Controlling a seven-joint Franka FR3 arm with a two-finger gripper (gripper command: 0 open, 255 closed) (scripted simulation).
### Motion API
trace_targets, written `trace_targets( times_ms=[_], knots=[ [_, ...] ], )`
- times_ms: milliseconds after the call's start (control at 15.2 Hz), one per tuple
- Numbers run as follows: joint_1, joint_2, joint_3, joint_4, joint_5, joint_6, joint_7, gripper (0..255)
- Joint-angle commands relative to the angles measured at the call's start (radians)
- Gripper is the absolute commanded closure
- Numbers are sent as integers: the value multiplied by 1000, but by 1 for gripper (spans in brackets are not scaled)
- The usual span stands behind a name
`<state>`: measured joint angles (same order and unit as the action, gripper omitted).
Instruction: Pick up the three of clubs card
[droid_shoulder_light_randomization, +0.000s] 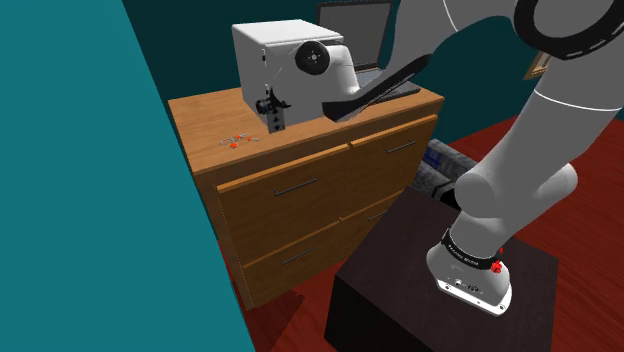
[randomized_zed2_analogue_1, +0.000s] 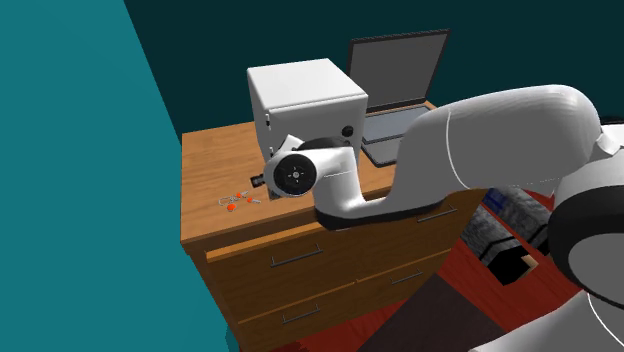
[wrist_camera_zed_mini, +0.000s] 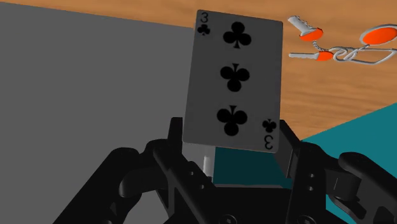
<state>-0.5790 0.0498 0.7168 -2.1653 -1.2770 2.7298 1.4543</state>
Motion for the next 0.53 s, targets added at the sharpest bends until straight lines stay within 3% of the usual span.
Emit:
trace_targets(
  times_ms=[0, 330, 462],
  knots=[
    [-4, -20, 2, 2, 55, 3, -48, 255],
    [-7, -69, 3, 7, 189, 4, -166, 255],
    [-6, -70, 2, 8, 193, 4, -170, 255]
  ],
)
